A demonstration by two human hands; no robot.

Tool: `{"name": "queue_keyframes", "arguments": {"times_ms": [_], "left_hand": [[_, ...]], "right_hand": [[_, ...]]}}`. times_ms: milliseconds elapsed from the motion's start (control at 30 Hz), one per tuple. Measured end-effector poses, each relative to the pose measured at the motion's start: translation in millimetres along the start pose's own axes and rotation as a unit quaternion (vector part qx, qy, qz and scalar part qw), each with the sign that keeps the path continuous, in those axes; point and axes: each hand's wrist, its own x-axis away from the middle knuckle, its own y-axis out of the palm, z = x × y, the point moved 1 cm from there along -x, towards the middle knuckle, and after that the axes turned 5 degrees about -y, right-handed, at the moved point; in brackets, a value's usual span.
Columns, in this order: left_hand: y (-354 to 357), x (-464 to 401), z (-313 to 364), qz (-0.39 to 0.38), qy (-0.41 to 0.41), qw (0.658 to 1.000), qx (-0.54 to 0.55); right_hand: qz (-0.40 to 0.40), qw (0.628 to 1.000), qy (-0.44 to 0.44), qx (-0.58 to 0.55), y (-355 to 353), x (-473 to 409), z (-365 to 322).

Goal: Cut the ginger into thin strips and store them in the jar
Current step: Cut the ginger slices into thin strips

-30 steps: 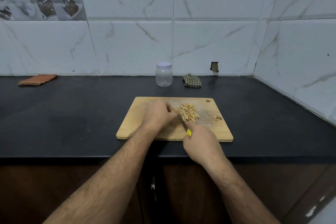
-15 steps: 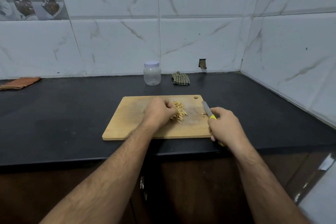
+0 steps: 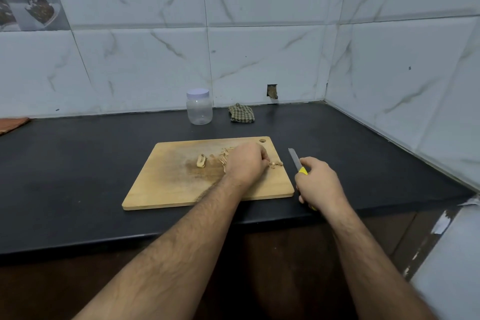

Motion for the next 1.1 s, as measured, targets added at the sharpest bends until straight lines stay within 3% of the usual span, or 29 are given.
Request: {"name": "queue_keyframes", "arguments": {"times_ms": [233, 400, 667, 967, 1100], "left_hand": [[-1.8, -2.1, -6.6, -0.011, 0.004, 1.000, 0.012], [-22.3, -0.9, -29.3, 0.023, -0.016, 0.999, 0.037], [-69.3, 9.4, -117.4, 0.083, -0.129, 0.986, 0.059], [-79.7, 5.5, -127.9, -0.019, -0.128, 0.990, 0.054], [-76.2, -5.0, -122.6, -0.101, -0.137, 0.983, 0.062]], "right_hand": [[0.006, 1.000, -0.017, 0.017, 3.8, 1.7, -3.7], [0.005, 0.998, -0.050, 0.036, 9.8, 5.0, -14.3], [-0.018, 0.989, -0.139, 0.057, 50.3, 11.4, -63.2], [-0.068, 0.983, -0.155, 0.071, 96.9, 8.0, -100.5], [-0.066, 0.983, -0.150, 0.083, 104.5, 6.6, -100.5]]}}
